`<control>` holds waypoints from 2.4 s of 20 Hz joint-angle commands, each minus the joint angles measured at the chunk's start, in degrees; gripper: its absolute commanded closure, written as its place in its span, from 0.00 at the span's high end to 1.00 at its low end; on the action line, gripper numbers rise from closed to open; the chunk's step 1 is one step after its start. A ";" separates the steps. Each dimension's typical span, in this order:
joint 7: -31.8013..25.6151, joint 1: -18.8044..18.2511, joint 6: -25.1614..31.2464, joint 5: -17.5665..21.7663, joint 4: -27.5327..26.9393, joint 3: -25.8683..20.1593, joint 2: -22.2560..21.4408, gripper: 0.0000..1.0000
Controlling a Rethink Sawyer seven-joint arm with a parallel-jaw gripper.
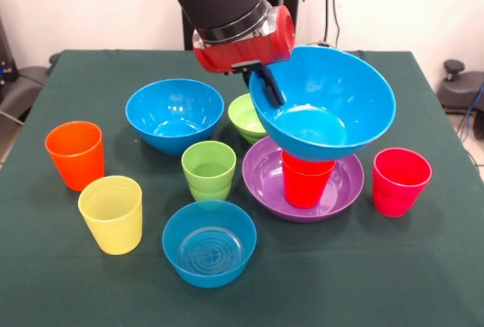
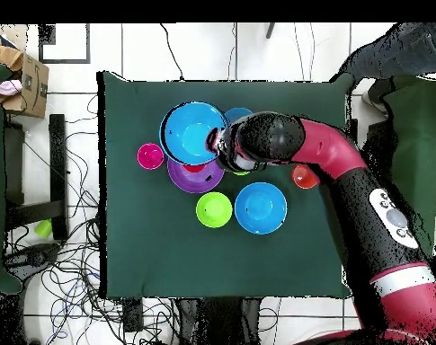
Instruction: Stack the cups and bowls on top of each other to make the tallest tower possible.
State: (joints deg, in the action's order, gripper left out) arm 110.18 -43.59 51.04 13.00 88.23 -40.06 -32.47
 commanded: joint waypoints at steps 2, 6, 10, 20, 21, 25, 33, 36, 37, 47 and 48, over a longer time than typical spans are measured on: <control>-2.72 1.52 -0.69 -1.52 -0.91 -1.72 1.89 0.00; -2.54 1.00 -2.47 -1.72 1.26 -1.98 1.40 0.00; -2.48 1.75 -2.26 -0.86 1.67 -1.46 0.55 0.00; -1.86 1.63 -6.49 0.18 3.39 -1.38 1.50 0.00; -1.93 1.74 -6.74 0.32 3.24 -1.29 1.79 0.00; -2.65 1.91 -7.83 1.16 2.50 -0.93 2.61 0.00; -4.25 1.90 -10.72 2.81 1.57 -0.29 4.52 0.00; -4.62 1.73 -10.46 2.72 1.70 -0.39 4.64 0.00; -4.37 1.69 -10.82 2.76 2.20 -0.42 4.38 0.00; -4.95 0.29 -12.55 3.94 6.57 -1.42 2.03 0.00; -5.01 0.00 -13.39 4.18 7.03 -1.63 2.17 0.00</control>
State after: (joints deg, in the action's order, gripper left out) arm 110.18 -43.67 41.45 13.24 91.33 -40.40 -29.12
